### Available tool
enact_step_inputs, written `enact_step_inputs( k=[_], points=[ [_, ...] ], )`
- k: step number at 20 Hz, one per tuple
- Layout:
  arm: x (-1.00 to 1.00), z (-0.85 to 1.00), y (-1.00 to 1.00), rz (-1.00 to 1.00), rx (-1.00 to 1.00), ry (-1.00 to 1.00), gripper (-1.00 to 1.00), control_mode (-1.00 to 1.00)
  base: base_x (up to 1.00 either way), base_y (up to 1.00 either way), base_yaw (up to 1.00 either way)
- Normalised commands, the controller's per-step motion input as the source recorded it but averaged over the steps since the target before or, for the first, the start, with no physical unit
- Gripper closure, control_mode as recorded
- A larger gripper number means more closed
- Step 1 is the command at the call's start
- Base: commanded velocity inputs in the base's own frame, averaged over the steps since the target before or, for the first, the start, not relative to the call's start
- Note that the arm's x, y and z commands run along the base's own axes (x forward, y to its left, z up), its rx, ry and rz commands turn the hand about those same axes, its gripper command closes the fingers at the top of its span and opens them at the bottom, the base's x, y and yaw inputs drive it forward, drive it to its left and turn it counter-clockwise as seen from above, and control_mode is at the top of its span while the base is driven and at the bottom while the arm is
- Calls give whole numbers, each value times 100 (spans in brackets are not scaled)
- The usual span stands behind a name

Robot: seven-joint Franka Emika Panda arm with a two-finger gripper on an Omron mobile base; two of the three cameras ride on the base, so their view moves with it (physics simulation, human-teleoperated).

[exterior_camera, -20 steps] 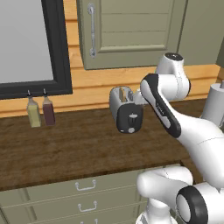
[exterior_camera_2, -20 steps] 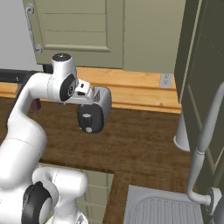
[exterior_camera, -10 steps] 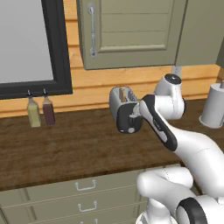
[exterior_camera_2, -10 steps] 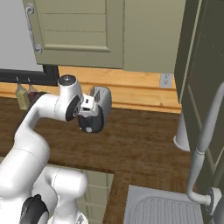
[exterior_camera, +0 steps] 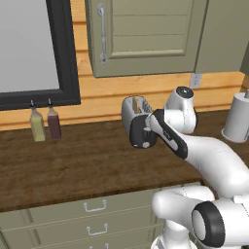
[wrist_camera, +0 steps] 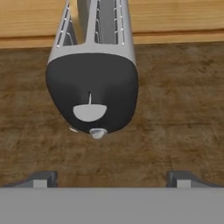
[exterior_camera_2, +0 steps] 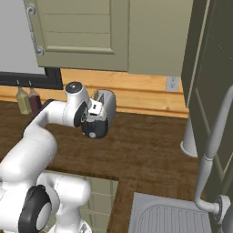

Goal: Start the toaster. Once the lever pops up, take the bread to the plate on the dining counter.

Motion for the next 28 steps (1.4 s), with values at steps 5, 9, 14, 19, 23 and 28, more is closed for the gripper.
enact_step_inputs(
  k=[5,9,14,19,23,28],
  points=[
    [42,-17,-9,-4,0,0,-100,-100,0,0,0],
    [36,-29,0,0,0,0,-100,-100,0,0,0],
    [34,-33,0,0,0,0,-100,-100,0,0,0],
    [30,-36,0,0,0,0,-100,-100,0,0,0],
    [23,-38,0,0,0,0,-100,-100,0,0,0],
    [12,-47,0,0,0,-1,-100,-100,0,0,0]
  ],
)
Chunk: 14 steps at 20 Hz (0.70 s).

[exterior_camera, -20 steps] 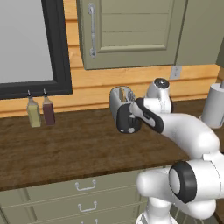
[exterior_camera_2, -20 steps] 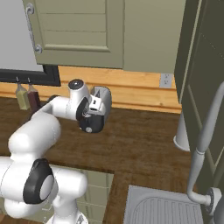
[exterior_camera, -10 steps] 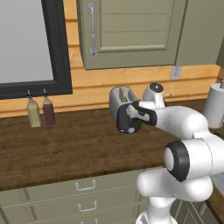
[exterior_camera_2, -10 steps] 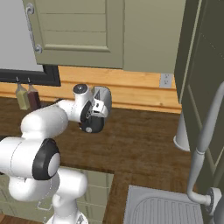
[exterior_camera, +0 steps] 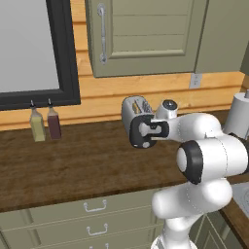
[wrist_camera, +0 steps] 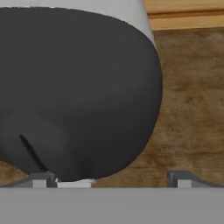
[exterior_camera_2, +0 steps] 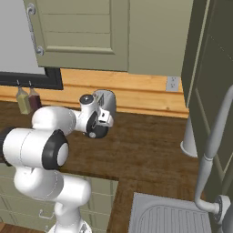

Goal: Start the toaster. Once the lever pops up, take the bread to the plate on the dining counter.

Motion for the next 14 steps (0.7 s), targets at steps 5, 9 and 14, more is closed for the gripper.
enact_step_inputs(
  k=[5,9,14],
  points=[
    [-1,-90,0,0,0,-2,-100,-100,0,0,0],
    [-1,-100,0,0,0,0,-100,-100,0,0,0],
    [-6,-52,0,0,0,-4,-100,-100,0,0,0]
  ],
)
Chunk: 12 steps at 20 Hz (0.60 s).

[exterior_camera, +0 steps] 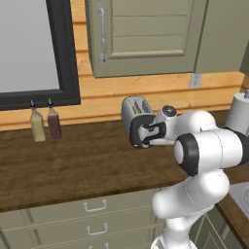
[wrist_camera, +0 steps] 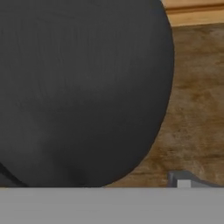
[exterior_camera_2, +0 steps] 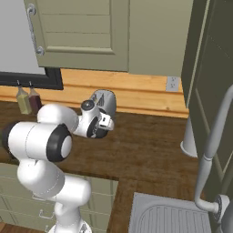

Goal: Start the toaster. Once the lever pops up, take the bread to the plate on the dining counter.

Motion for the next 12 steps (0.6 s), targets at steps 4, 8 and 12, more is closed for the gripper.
enact_step_inputs(
  k=[4,8,12],
  points=[
    [-29,15,-8,0,0,-25,-100,-100,0,0,0],
    [-27,58,-27,0,6,-32,-100,-100,0,0,0],
    [-24,70,-36,-1,10,-29,-100,-100,0,0,0]
  ],
)
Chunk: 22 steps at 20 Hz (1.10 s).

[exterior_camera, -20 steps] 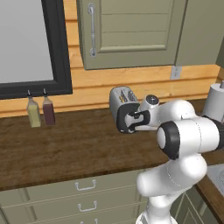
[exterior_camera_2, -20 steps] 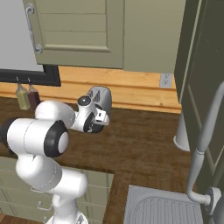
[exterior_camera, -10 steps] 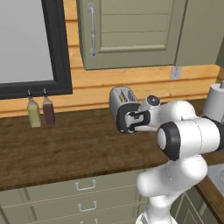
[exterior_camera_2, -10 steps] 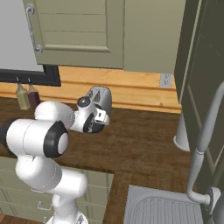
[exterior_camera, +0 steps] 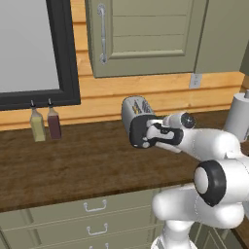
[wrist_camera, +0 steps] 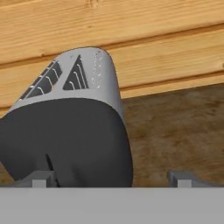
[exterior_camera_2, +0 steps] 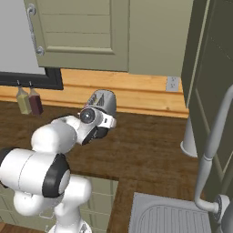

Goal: Start the toaster. Once the lever pops up, take the bread to the plate on the dining counter.

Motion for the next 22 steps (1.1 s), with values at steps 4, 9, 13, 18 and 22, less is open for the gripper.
enact_step_inputs(
  k=[4,9,13,18,22],
  points=[
    [-19,91,-53,-3,14,-13,-100,-100,0,0,0],
    [-10,98,-46,-4,9,-3,-100,-100,0,0,0],
    [-5,77,-48,-13,4,8,-100,-100,0,0,0],
    [0,32,-50,-21,1,22,-100,-100,0,0,0],
    [0,13,-53,-18,1,15,-100,-100,0,0,0]
  ],
)
